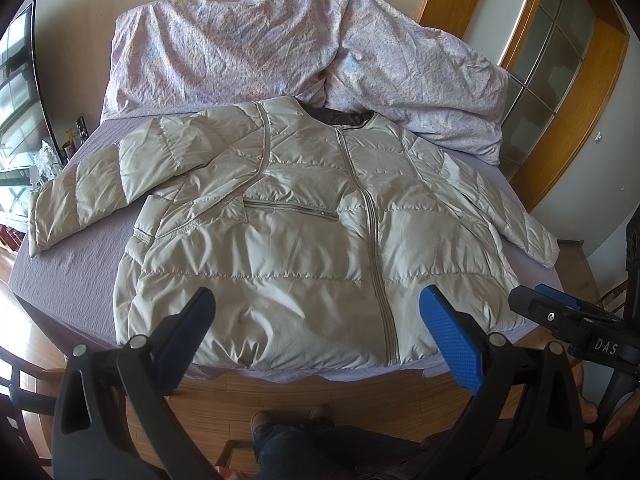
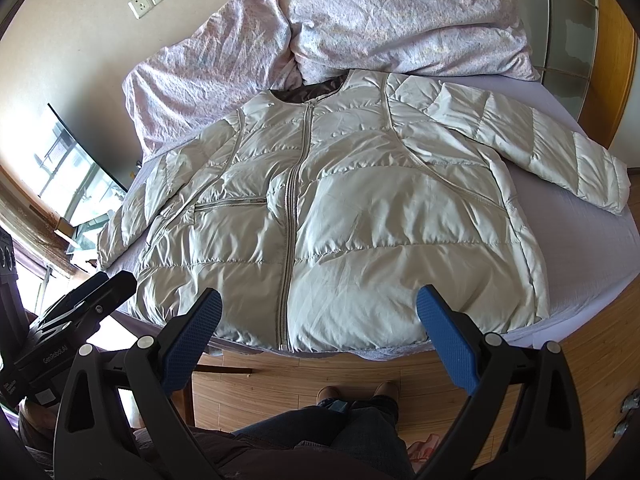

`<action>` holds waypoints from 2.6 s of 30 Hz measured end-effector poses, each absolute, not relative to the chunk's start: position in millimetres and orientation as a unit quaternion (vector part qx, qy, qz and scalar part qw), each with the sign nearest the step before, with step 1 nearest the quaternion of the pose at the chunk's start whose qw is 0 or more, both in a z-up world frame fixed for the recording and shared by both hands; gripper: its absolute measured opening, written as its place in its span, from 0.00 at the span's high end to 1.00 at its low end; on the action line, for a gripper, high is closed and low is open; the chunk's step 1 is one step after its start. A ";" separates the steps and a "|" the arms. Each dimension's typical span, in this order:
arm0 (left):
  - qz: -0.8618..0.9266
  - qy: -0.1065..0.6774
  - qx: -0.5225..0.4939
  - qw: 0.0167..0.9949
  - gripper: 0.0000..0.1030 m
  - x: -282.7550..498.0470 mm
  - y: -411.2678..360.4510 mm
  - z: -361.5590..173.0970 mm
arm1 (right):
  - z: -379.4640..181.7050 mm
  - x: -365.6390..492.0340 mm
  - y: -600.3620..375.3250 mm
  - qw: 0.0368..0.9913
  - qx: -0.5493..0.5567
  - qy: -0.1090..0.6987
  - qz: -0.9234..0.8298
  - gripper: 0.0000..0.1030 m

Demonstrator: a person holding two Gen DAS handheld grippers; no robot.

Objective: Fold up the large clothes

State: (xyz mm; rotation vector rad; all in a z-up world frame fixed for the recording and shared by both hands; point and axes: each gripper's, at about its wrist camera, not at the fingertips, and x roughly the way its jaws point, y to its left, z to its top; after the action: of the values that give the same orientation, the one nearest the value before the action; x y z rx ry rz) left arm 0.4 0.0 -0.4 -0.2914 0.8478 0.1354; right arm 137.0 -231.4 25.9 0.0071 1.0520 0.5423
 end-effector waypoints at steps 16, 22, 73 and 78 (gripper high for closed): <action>0.086 0.415 -0.143 0.894 0.02 36.1 5.2 -10.0 | 10.7 196.1 -250.0 0.840 0.026 0.499 0.214 0.03; 0.105 0.424 -0.144 0.888 0.02 59.9 8.2 -14.6 | -13.0 250.1 -290.0 0.842 0.054 0.514 0.153 0.03; 0.117 0.457 -0.162 0.867 0.02 116.0 39.2 -25.2 | -51.7 430.6 -518.5 0.833 0.115 0.520 -0.147 0.88; 0.117 0.455 -0.170 0.866 0.02 112.1 57.1 -25.5 | -20.4 438.4 -466.6 0.855 0.117 0.497 -0.094 0.88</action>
State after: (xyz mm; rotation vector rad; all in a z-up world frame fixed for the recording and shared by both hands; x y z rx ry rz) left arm 112.1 57.1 -25.5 -0.3571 0.9539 0.2457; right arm 438.4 -466.6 -20.4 0.2460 1.0445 -0.1967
